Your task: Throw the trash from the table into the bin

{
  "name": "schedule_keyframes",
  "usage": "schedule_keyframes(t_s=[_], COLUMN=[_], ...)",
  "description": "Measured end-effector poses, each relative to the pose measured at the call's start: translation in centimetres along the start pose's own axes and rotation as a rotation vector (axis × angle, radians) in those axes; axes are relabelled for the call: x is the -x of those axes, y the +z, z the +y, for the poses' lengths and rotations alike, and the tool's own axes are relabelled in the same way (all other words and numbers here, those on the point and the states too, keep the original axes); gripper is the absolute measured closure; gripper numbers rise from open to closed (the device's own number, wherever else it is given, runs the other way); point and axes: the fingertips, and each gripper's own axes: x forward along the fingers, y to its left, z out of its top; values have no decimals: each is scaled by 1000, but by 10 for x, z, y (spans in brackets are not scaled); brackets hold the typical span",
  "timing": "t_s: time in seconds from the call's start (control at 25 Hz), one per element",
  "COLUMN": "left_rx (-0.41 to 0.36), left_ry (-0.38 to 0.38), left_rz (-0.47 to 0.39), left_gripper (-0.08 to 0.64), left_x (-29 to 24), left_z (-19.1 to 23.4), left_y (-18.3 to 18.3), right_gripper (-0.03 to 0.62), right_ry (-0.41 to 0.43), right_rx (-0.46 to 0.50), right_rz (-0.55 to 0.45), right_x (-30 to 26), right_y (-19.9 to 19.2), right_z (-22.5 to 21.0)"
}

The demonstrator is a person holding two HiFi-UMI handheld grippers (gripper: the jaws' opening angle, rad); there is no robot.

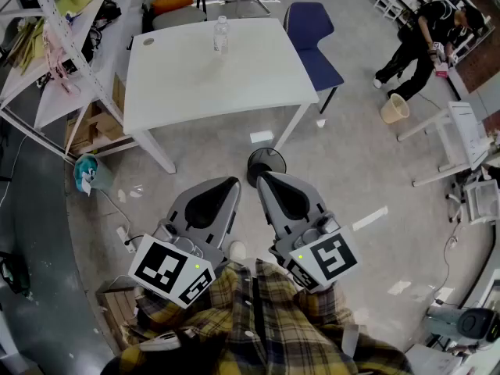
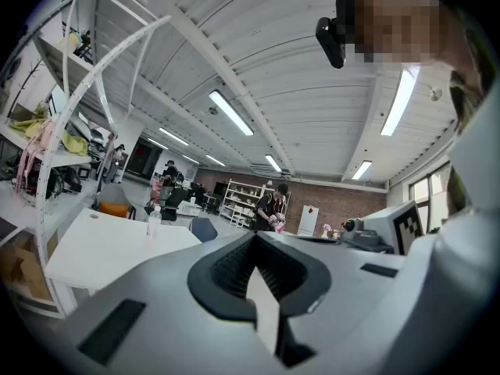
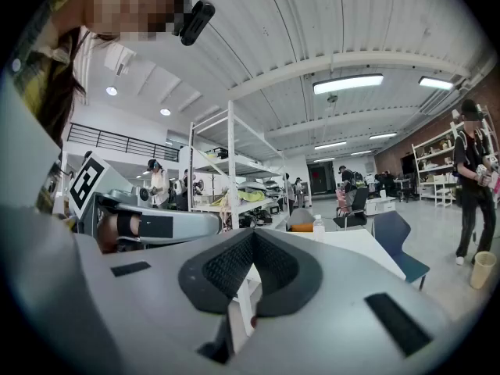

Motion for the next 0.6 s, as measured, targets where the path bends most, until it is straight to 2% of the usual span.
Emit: schedule_keyframes(t_s=[0.16, 0.6], left_rx=[-5, -11], left_ry=[-4, 67], left_rz=[5, -18], left_gripper=[552, 552], left_x=[-4, -6], left_z=[1, 2], left_y=[0, -3], right_gripper=[594, 594], right_ry=[-24, -17], right_rx=[5, -12], right_rz=[71, 37], right_x=[1, 19], right_y=[-12, -9], right_z=[-7, -24])
